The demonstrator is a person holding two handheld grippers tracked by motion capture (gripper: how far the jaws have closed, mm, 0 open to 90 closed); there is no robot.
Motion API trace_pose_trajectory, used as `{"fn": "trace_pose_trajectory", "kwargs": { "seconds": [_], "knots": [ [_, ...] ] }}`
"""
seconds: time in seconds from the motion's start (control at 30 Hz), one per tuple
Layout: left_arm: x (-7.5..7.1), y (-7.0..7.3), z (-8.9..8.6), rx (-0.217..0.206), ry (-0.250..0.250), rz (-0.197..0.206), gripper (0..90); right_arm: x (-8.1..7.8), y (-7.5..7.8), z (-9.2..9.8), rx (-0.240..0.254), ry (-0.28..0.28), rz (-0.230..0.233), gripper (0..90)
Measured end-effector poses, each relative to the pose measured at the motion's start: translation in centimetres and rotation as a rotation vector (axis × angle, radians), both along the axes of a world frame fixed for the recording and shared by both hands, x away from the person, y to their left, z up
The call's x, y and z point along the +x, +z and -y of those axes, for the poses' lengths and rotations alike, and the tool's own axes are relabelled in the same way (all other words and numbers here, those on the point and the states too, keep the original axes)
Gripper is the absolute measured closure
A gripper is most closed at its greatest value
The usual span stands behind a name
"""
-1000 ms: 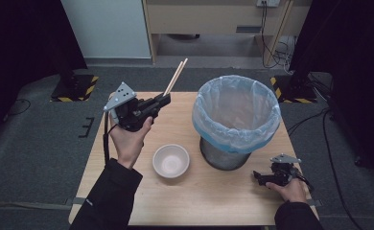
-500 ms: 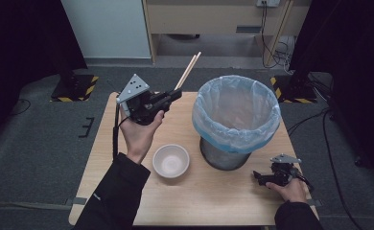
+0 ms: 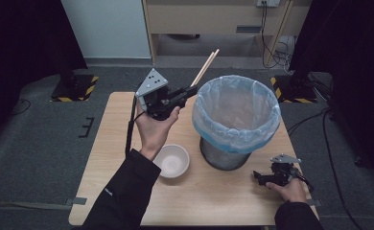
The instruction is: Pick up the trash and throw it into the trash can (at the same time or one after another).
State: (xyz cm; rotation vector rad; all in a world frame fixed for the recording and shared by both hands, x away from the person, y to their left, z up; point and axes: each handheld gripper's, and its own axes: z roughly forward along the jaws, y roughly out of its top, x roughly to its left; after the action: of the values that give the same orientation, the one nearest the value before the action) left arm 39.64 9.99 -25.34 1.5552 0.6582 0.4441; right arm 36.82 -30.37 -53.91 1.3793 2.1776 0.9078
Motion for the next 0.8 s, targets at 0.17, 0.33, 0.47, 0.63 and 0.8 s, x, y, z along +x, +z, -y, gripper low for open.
{"fn": "trace_pose_trajectory", "kwargs": {
  "seconds": [0.17,0.33,0.47,0.63,0.8],
  "knots": [
    [0.1,0.3,1.1,0.004,-0.015,0.005,84.8,0.0,0.0,0.0,0.0,0.0,0.0,0.6],
    [0.3,0.6,2.0,0.009,-0.024,0.01,84.8,0.0,0.0,0.0,0.0,0.0,0.0,0.6],
    [0.4,0.9,2.6,0.011,-0.03,0.011,84.8,0.0,0.0,0.0,0.0,0.0,0.0,0.6],
    [0.6,1.1,3.4,0.02,-0.038,0.013,84.8,0.0,0.0,0.0,0.001,0.0,0.0,0.6],
    [0.9,1.4,4.2,0.023,-0.048,0.016,84.8,0.0,0.0,0.0,0.001,0.0,0.0,0.6]
  ]
}}
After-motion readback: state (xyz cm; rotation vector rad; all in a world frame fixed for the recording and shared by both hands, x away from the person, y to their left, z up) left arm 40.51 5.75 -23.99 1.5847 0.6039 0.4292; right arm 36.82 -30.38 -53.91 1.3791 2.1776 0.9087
